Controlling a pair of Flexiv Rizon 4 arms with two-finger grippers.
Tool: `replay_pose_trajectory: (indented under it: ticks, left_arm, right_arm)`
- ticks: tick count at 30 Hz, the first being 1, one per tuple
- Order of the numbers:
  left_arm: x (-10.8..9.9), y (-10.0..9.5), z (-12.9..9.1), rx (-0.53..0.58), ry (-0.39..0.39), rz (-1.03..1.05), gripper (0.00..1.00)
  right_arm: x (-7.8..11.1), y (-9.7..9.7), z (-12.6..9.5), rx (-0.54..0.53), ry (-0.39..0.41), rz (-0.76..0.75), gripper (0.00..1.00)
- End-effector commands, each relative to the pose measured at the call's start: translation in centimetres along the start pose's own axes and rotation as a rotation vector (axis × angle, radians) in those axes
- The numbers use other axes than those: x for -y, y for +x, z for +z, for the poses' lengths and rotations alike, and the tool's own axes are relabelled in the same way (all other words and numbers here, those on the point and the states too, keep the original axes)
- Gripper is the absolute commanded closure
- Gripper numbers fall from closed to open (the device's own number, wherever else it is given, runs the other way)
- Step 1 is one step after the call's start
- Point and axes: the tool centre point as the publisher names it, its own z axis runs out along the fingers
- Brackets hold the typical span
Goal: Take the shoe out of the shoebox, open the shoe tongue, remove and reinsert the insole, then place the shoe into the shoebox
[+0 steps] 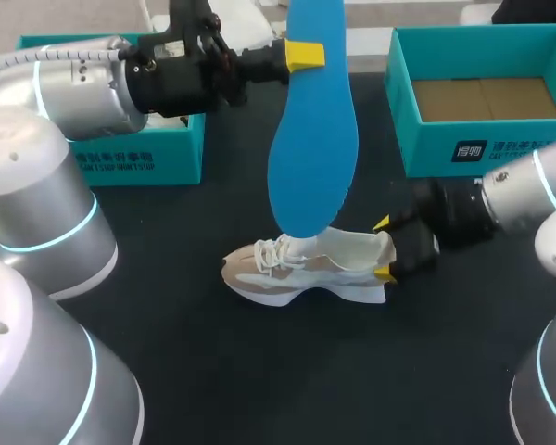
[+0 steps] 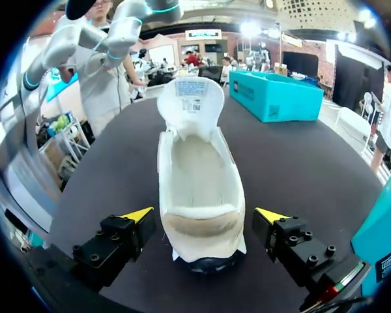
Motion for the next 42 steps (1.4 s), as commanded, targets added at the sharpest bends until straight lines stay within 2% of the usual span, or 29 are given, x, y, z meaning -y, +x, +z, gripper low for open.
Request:
replay_pose_trajectory:
  ticks: [1,3,6,22,31,42]
  left_arm:
    - [-0.1,0.0,0.0,0.002,-0.001,0.000,1.00]
    - [-0.1,0.0,0.0,0.002,-0.001,0.000,1.00]
    - [-0.1,0.0,0.0,0.002,-0.001,0.000,1.00]
    - [-0.1,0.0,0.0,0.002,-0.001,0.000,1.00]
    - [-0.1,0.0,0.0,0.002,-0.001,0.000,1.00]
    - [-0.1,0.0,0.0,0.002,-0.001,0.000,1.00]
  right_arm:
    - [-1.9,0.2,-0.9,0.001,0.324,0.040,0.00]
    - [-2.6,0.3,-1.1,0.014,0.391,0.059,0.00]
    - [-3.4,0.3,-1.0,0.023,0.447,0.065,0.00]
    - [-3.4,0.3,-0.8,0.046,0.445,0.069,0.00]
    - [-4.8,0.6,-0.9,0.104,0.595,-0.039,0.00]
    - [-4.8,0.4,-0.5,0.095,0.620,-0.050,0.00]
